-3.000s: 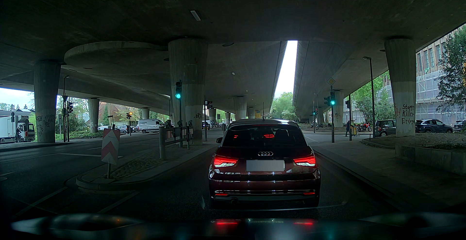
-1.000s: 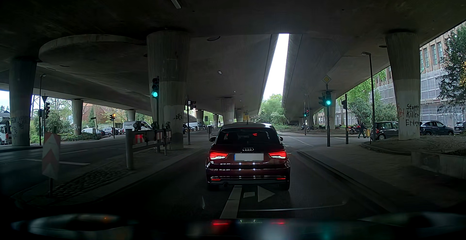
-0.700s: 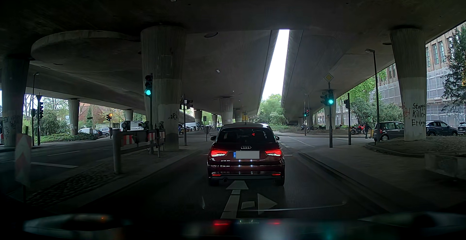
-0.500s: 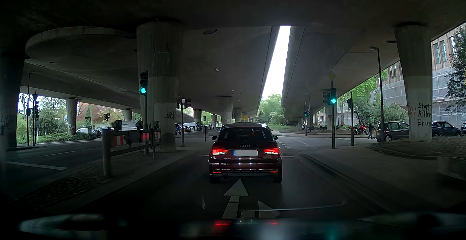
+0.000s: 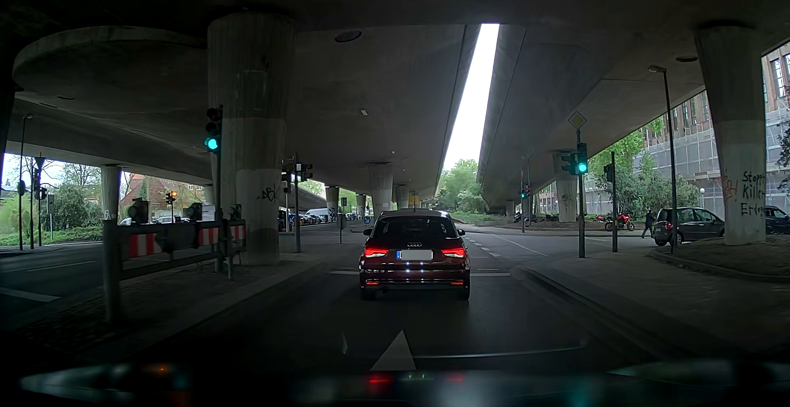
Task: Follow the waypoints while adhering to traffic rules and regulations
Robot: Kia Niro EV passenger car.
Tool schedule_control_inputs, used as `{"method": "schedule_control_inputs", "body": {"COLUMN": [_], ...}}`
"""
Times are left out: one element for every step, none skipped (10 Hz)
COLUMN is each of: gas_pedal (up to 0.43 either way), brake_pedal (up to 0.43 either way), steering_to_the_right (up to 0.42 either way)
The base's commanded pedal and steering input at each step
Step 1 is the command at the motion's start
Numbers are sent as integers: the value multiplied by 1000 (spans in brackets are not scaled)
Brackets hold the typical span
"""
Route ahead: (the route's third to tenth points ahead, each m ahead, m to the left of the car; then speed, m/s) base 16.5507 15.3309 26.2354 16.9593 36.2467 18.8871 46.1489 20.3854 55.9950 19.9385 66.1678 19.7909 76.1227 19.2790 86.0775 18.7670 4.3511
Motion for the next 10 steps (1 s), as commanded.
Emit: {"method": "schedule_control_inputs", "body": {"gas_pedal": [287,287,287,287,287,287,287,280,280,280], "brake_pedal": [6,6,6,6,6,6,6,6,6,0], "steering_to_the_right": [-11,-11,-10,-7,-6,-6,-7,-8,-7,-7]}}
